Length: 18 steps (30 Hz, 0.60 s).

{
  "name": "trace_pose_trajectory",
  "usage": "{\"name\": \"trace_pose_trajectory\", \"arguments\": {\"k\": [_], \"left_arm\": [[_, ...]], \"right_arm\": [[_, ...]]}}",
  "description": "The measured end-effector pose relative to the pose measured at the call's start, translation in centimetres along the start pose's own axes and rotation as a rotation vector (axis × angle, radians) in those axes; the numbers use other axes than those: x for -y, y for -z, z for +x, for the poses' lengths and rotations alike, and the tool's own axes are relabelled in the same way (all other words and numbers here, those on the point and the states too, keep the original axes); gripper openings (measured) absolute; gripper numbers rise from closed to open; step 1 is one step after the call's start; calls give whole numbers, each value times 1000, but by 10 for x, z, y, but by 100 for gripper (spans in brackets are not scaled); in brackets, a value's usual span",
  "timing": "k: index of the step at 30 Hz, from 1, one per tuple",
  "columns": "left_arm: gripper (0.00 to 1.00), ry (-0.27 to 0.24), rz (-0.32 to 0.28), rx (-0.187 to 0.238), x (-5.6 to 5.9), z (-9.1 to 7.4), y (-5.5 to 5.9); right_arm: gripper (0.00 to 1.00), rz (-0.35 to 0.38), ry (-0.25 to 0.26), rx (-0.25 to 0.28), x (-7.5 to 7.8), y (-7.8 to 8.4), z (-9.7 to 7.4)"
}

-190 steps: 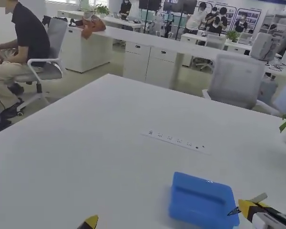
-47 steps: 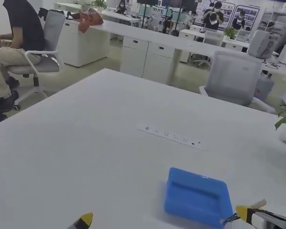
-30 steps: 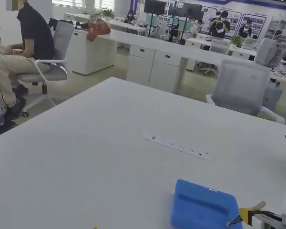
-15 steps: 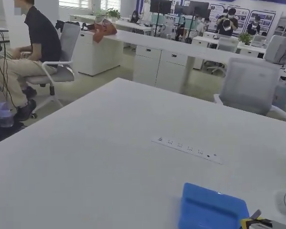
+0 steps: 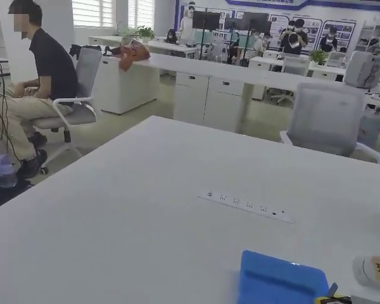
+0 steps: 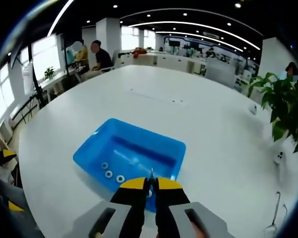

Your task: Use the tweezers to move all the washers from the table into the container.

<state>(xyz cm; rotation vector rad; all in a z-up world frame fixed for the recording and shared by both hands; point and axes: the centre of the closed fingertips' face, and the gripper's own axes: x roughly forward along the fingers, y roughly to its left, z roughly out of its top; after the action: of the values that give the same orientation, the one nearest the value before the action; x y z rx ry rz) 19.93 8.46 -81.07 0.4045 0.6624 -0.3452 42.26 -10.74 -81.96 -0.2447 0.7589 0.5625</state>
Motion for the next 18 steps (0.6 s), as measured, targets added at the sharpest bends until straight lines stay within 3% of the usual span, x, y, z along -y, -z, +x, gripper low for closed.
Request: {"name": "trace_pose_trajectory", "arguments": {"k": [4,6,8,12,14,18], "left_arm": [[78,21,-50,14,-4,-4,-6],[75,20,-39,32,-9,-7,-14],[72,23,-31,58,-14,-12,-27],[69,62,-16,125,-19,-22,-63],[66,82,-9,186,-20,-27,-86],[62,131,14,231,-17,-32,-119]], "right_arm": [[3,-33,18,47,0,-8,-10],[3,-34,7,67,-3,-13,-18],[3,-30,7,90,-5,-18,-25],[3,39,-24,214,-17,-41,-52],[3,56,-68,269,-28,-49,-68],[3,64,-155,353,-51,-60,-99]]}}
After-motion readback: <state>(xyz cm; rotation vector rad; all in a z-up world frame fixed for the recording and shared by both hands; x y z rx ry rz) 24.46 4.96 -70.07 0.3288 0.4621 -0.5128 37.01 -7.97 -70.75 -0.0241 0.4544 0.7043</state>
